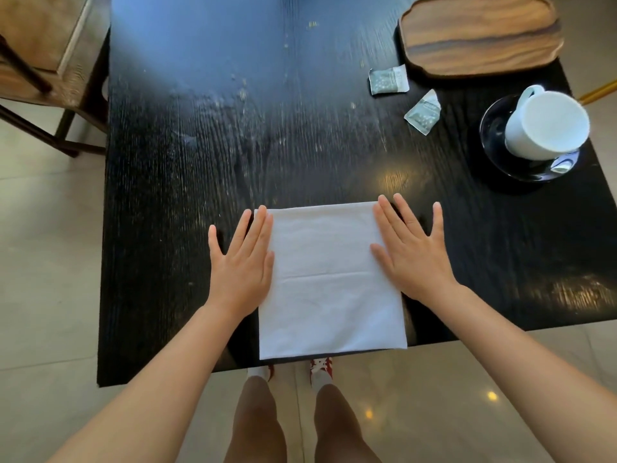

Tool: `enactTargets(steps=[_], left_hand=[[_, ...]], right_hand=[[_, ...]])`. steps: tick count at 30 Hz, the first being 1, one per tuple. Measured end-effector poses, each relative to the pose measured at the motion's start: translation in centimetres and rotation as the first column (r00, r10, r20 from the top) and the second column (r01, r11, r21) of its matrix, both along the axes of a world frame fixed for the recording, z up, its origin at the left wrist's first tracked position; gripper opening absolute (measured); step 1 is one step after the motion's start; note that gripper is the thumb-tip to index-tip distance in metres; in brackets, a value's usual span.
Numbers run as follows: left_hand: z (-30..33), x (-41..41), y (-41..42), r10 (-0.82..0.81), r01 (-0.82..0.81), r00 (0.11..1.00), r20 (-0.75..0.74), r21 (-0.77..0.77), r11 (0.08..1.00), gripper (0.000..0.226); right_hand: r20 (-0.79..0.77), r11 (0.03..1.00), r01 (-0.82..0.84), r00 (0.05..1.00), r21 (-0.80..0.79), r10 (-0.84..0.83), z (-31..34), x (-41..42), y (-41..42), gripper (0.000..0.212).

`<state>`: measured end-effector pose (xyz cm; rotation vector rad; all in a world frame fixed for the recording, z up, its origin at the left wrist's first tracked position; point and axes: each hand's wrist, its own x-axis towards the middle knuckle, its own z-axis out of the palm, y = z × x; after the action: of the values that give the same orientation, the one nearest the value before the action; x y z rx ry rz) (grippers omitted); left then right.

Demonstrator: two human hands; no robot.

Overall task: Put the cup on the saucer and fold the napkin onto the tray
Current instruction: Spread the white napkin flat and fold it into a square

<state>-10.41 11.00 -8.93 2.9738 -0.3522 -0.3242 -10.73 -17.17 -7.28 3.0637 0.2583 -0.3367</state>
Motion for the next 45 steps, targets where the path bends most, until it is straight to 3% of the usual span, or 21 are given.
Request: enactTargets(steps=[3,6,9,17,20,23,25,27,41,45], left_hand=[[0.1,-0.1,-0.2,0.007,-0.007,1.000,0.001,0.012,1.000,0.058],[0.1,-0.2,0.0,0.006,-0.006,1.000,0.000,-0.002,1.000,0.059],[0.0,-0.2,0.1,-0.009,0.009,1.000,0.010,0.001,1.000,0.058],[0.1,-0.3,0.0,0.002,-0.003,1.000,0.019,0.023,1.000,0.057],[1.0,-1.1,-1.0,0.053,-0.060,0.993,0.107,0.065,0.996,0.055],[1.8,-4.3,-3.7,-0.083,0.085,0.982,0.168,-0.006,0.996,0.060],[1.4,-7.4,-5.6,-0.237,0.244,0.963,0.128,-0.040,0.969,0.063],[0.6,-9.4,-5.9,-0.290,0.292,0.955,0.057,-0.043,0.955,0.063],[0.7,-9.7,-0.8,-0.219,0.221,0.972,-0.088,0.016,0.975,0.069],[1.1,-10.2,0.3,-0.266,0.267,0.959,-0.101,-0.010,0.964,0.085]], right_hand=[[0.131,0.991,0.070,0.988,0.115,-0.085,1.2,-1.7,3.6,0.069],[0.119,0.967,-0.039,0.993,0.252,0.009,1.3,-5.7,9.4,0.067],[-0.009,0.972,-0.084,0.996,0.220,0.089,-0.3,-8.3,10.9,0.065],[-0.023,0.995,-0.063,0.998,0.079,0.065,-0.8,-10.4,1.2,0.067],[-0.016,0.996,-0.064,0.998,0.055,0.065,-0.9,-10.4,0.8,0.068],[-0.014,0.997,-0.046,0.999,0.054,0.047,-1.0,-10.5,1.1,0.069],[-0.017,0.997,-0.045,0.999,0.062,0.046,-1.0,-10.4,1.0,0.069],[-0.020,0.997,-0.044,0.999,0.066,0.046,-1.0,-10.4,0.9,0.069],[-0.060,0.997,-0.053,0.997,0.063,0.057,-0.2,-10.3,0.9,0.068],[-0.113,0.992,-0.106,0.987,0.063,0.113,-0.1,-10.2,0.4,0.070]])
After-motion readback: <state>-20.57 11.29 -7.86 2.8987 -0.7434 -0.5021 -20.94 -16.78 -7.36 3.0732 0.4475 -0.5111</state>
